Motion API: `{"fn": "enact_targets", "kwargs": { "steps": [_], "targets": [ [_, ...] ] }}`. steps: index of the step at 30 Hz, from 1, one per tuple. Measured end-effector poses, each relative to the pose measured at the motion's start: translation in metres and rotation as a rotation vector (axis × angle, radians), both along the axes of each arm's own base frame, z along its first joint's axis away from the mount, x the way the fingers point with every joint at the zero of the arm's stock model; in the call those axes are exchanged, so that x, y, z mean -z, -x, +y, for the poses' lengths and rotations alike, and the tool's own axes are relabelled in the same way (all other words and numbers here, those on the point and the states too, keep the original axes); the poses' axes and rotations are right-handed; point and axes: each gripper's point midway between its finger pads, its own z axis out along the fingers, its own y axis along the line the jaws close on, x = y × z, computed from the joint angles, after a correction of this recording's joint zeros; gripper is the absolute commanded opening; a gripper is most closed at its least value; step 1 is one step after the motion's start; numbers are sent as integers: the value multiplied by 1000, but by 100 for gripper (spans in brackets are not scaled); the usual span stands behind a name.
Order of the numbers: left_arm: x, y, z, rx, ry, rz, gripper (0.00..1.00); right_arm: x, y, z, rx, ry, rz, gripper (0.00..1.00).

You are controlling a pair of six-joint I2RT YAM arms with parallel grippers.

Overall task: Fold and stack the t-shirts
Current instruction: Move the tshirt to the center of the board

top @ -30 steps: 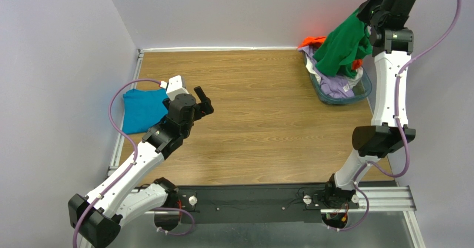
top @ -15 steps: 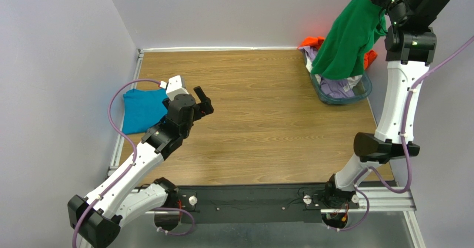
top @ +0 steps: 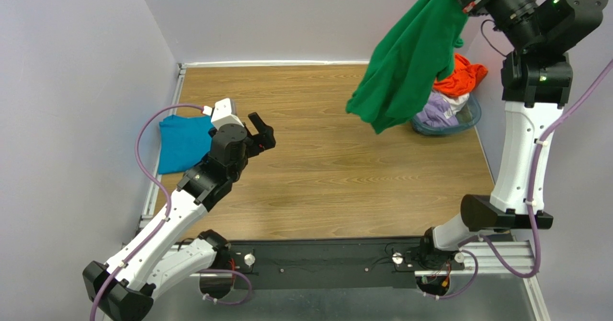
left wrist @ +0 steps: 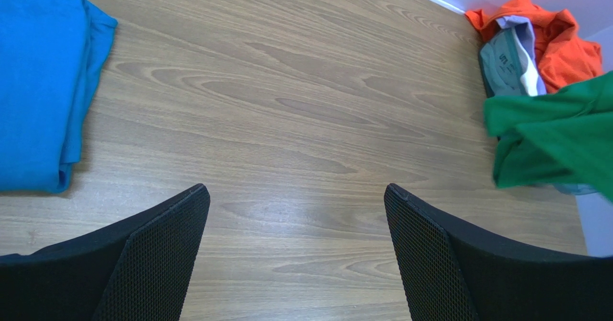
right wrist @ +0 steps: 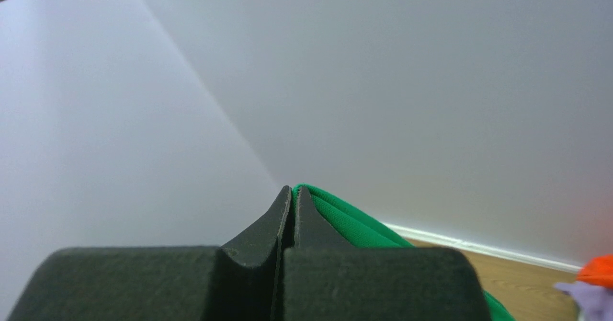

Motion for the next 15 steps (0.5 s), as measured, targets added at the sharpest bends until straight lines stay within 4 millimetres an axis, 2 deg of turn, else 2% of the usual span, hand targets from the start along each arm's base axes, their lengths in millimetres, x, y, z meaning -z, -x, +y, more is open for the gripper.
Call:
{"fn": "enact_targets", "kwargs": {
  "steps": [2,6,9,10,12,15],
  "targets": [
    [-2,1,0,5,8,-5,98,4,11,15,-52,2,4,4],
    [-4,5,-1,10,28,-11,98,28,26,55,-167,10,53,5],
    [-1,8,-1,17,38,-3,98,64,30,89,-257,21,127,5],
    [0,8,-1,18,40,0,98,86,28,102,-283,26,174,6],
    [3,10,-2,21,45,11,98,118,23,116,-304,34,236,7],
    [11,14,-1,22,48,34,98,192,9,133,-302,49,400,9]
  ]
}}
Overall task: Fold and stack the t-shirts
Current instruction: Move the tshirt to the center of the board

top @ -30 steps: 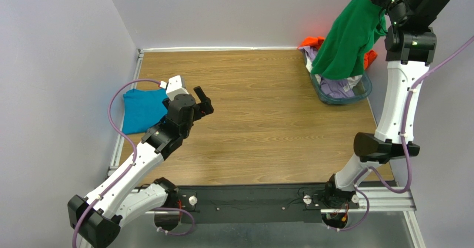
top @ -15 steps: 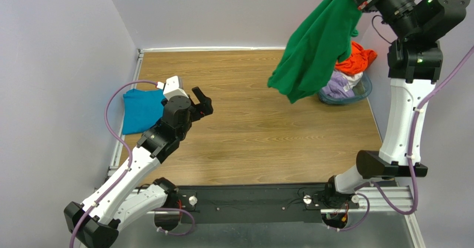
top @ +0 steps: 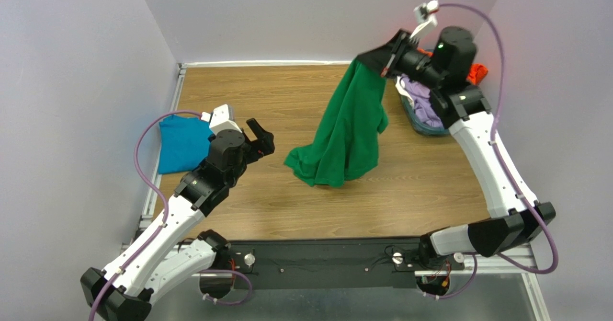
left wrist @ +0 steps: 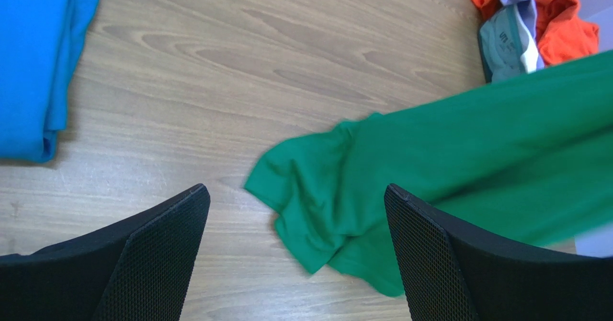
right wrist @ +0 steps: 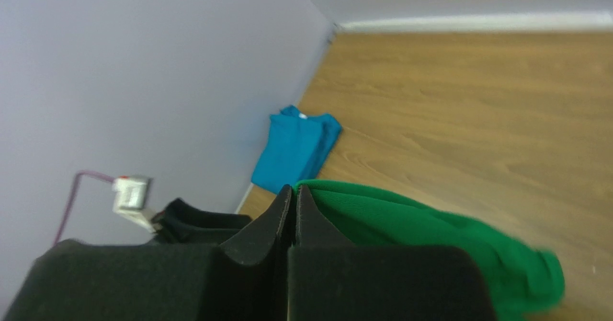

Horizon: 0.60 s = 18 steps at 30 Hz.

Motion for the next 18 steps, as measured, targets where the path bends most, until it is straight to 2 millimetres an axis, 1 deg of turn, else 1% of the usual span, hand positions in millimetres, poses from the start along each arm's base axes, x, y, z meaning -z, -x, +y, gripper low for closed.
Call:
{"fn": "enact_targets", "kwargs": {
  "steps": [2,3,4,5,6,7,8,9,10,12,14,16,18],
  "targets": [
    [9,3,-1,7,0,23,98,56,-11,0,36,38,115,12],
    [13,4,-1,9,0,33,98,88,-16,-2,63,63,180,23],
    [19,5,-2,11,-1,46,98,115,-20,-5,87,84,238,30],
    [24,6,-2,13,-3,59,98,132,-22,-6,99,103,265,44],
    [29,7,-2,15,-3,71,98,165,-26,-11,132,135,329,69],
    [33,8,-3,18,-3,82,98,183,-29,-13,147,160,357,92],
    [38,9,-4,20,-4,95,98,198,-31,-15,162,173,389,100],
    [43,9,-6,26,-5,109,98,220,-35,-20,187,213,420,100],
    [47,9,-7,31,-7,123,98,233,-36,-23,202,233,441,100],
    [60,10,-11,44,-14,160,98,247,-35,-28,224,259,462,100],
    [74,11,-14,56,-24,201,98,255,-33,-33,244,281,465,100],
    [92,13,-17,67,-40,253,98,256,-28,-39,265,293,451,100],
    [107,14,-20,78,-53,296,98,260,-14,-48,285,306,443,100]
  ]
}}
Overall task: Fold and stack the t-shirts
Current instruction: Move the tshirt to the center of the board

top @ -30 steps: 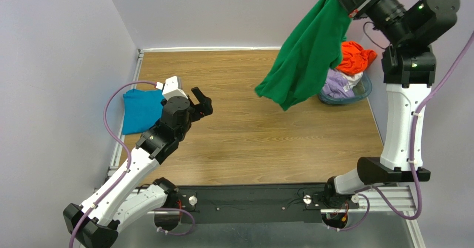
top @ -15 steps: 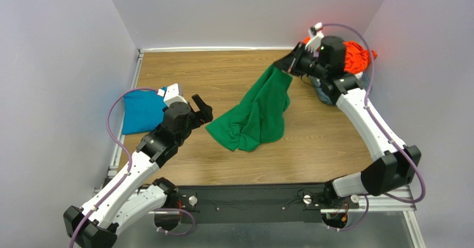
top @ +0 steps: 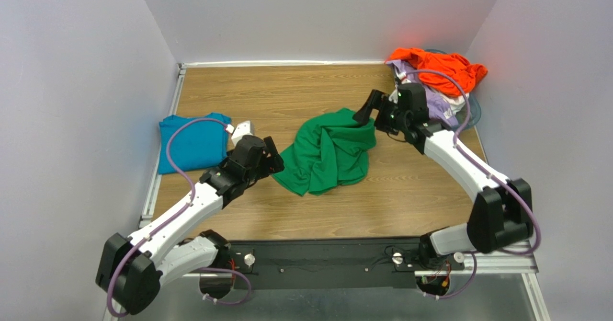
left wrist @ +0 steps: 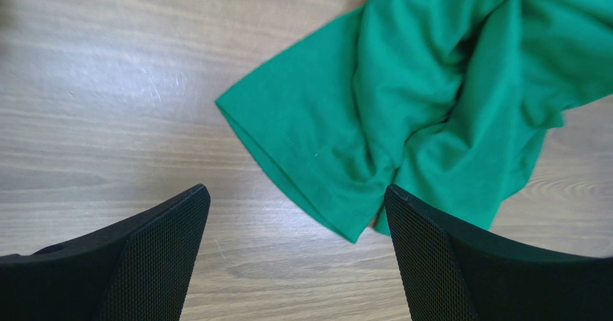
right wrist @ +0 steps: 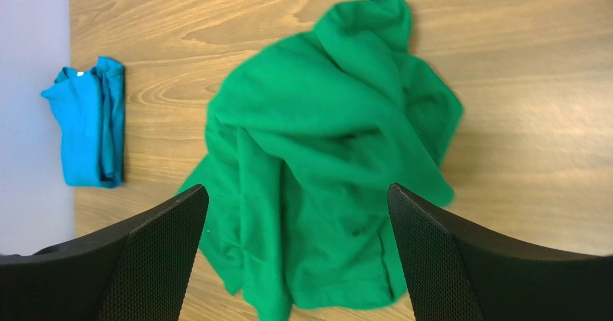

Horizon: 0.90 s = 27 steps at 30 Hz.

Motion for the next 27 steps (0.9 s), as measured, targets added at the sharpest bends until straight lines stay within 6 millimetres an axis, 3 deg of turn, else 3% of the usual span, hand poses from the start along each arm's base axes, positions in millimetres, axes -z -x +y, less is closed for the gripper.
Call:
{"fn": "enact_targets", "kwargs": {
  "steps": [6,10,15,19,27],
  "targets": [
    [39,1,-6,22,-40,112,98,18,40,-22,39,39,9,100],
    [56,-4,-10,23,-53,146,94,24,56,-32,57,58,8,100],
    [77,-10,-10,17,-69,193,94,30,67,-41,74,86,20,100],
    [95,-14,-6,2,-84,231,84,29,70,-43,80,94,24,100],
    [96,-35,-19,13,-65,218,68,24,74,-47,91,97,9,100]
  ]
}}
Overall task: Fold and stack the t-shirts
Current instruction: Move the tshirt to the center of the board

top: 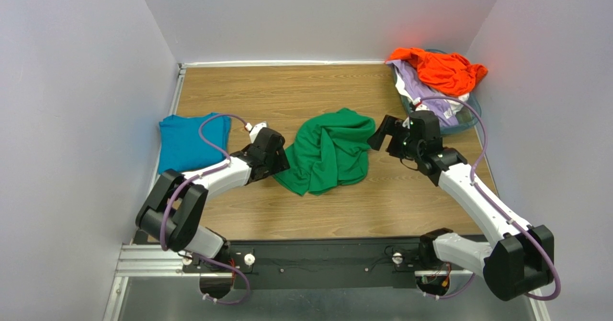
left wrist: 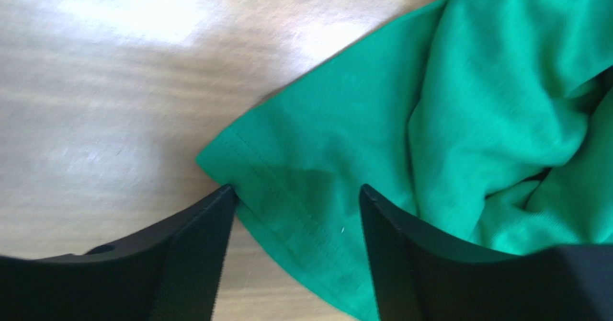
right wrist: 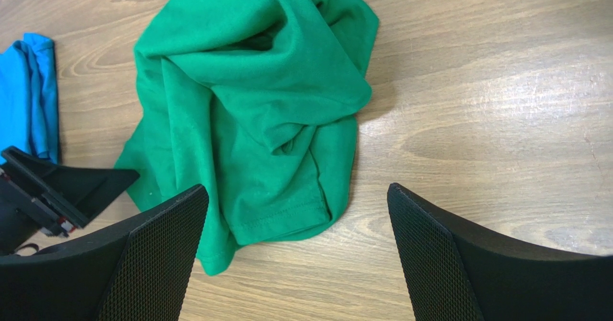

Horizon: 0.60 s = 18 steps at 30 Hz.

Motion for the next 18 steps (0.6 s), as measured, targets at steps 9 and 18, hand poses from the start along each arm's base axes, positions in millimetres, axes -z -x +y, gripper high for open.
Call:
{"fn": "enact_targets", "kwargs": {
  "steps": [9,18],
  "targets": [
    [6,-22,-18,32,9,3,0,16,3,-7,22,36,36,100],
    [6,-31,-24,50,1,-3,0,49,-9,-11,32,113,140,99]
  ]
}}
